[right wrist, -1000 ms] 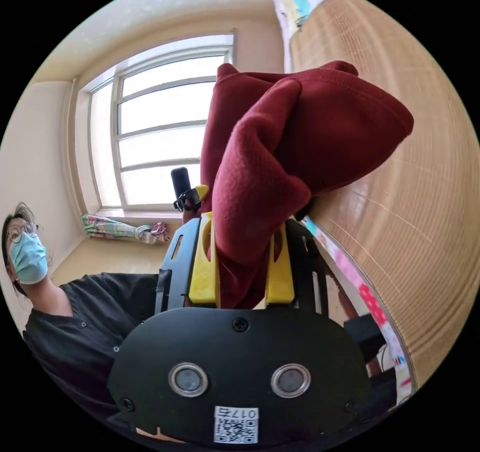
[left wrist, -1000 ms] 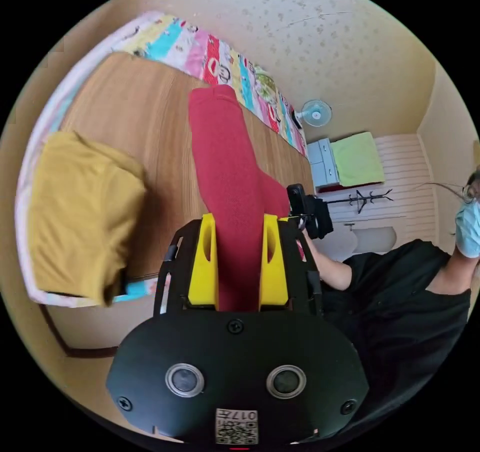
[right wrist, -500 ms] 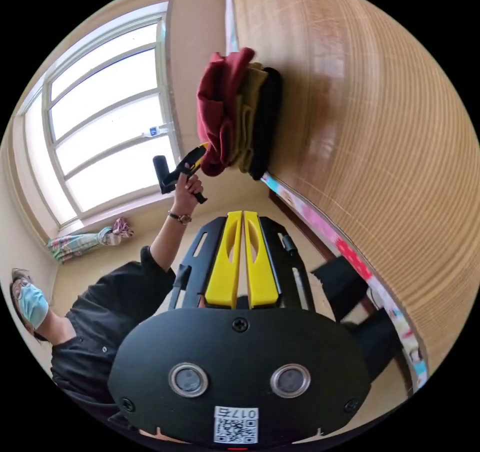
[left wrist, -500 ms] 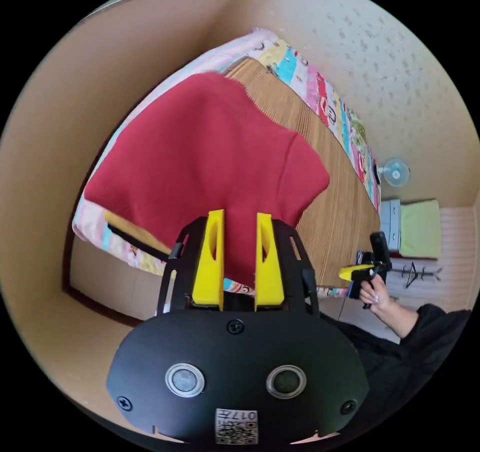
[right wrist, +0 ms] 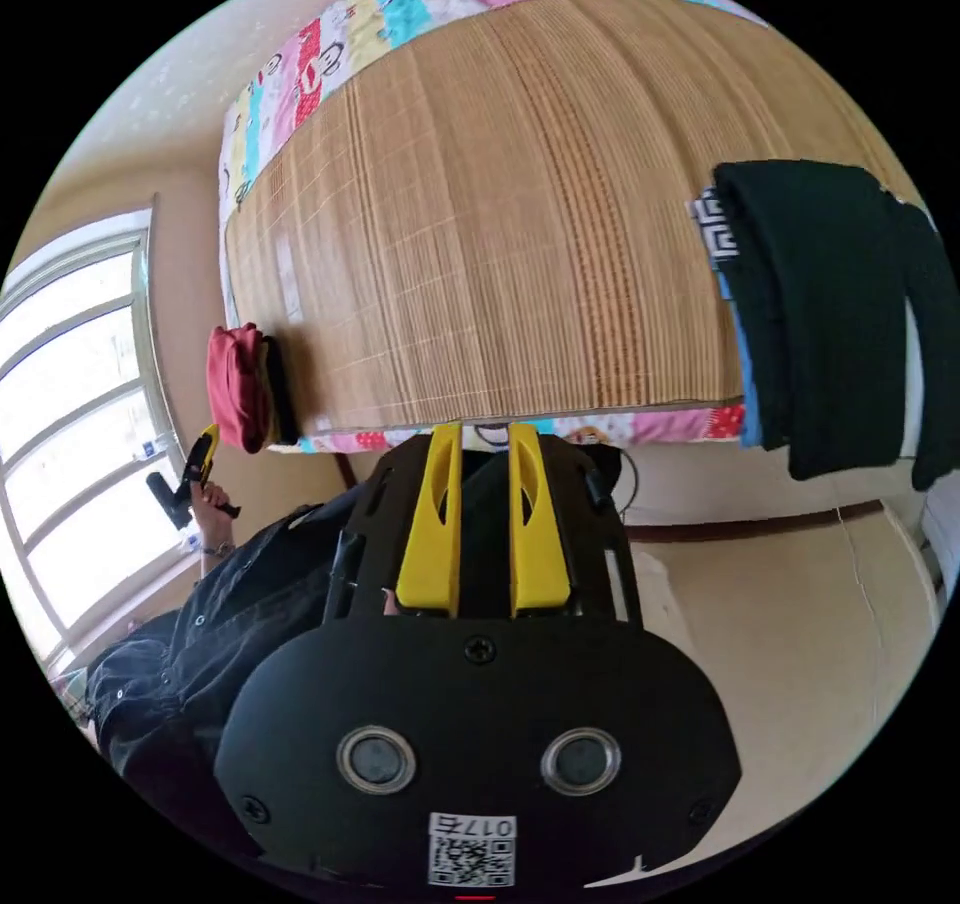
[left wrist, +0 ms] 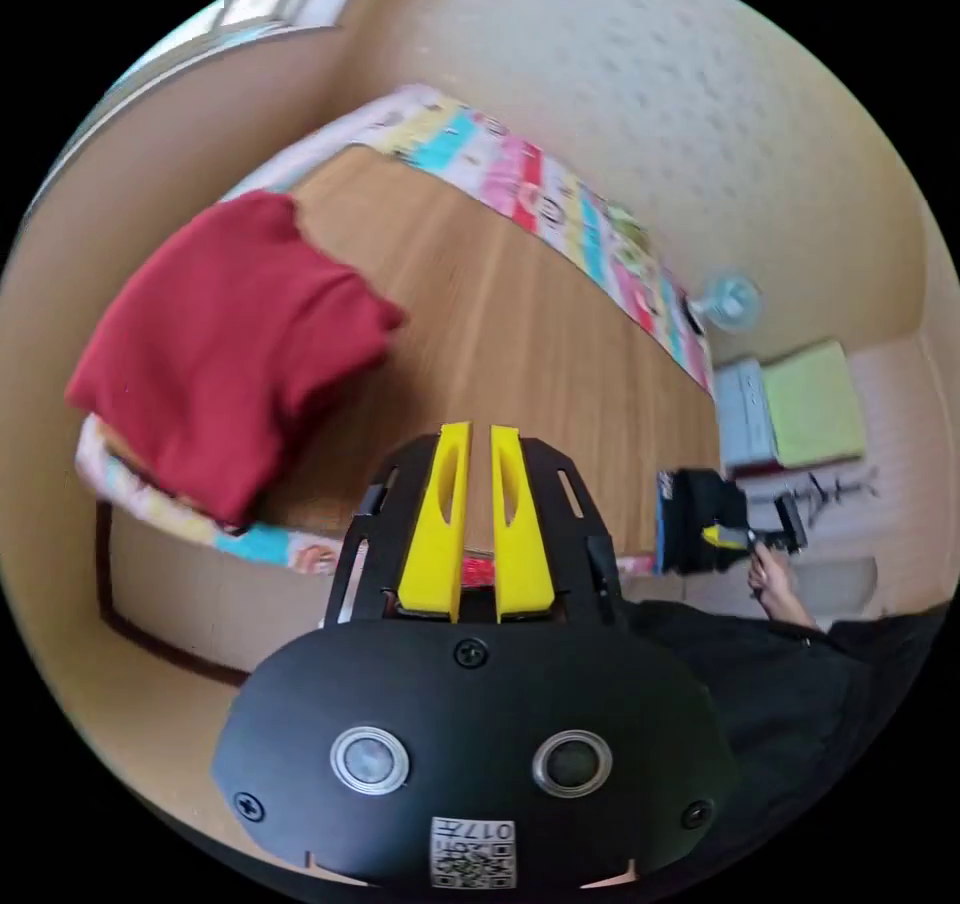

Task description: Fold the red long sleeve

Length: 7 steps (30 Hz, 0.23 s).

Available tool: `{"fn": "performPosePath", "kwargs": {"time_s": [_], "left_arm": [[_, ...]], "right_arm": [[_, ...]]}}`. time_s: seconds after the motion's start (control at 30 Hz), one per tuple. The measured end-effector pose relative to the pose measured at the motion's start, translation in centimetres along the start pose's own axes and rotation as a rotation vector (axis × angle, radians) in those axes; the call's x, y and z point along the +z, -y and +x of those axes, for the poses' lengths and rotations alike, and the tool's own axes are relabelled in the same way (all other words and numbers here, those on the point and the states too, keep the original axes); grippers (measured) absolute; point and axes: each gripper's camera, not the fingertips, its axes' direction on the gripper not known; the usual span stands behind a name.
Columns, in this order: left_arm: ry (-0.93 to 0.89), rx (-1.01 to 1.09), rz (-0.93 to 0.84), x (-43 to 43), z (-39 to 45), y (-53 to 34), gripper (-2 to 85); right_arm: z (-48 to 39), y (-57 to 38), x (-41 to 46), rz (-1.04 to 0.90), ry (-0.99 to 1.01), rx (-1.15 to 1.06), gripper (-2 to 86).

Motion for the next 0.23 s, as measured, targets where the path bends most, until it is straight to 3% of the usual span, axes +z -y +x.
{"fn": "performPosePath", "kwargs": {"time_s": [0.13, 0.23], "left_arm": [[-0.254, 0.265, -0.146, 8.8, 12.0, 2.4, -0.6], [-0.331, 0.407, -0.199, 14.0, 21.3, 2.5, -0.9]], "right_arm": [[6.7, -3.3, -3.2, 0.144, 0.266, 0.044, 5.2], [12.1, -5.8, -5.3, 0.244, 0.267, 0.113, 4.6]]}}
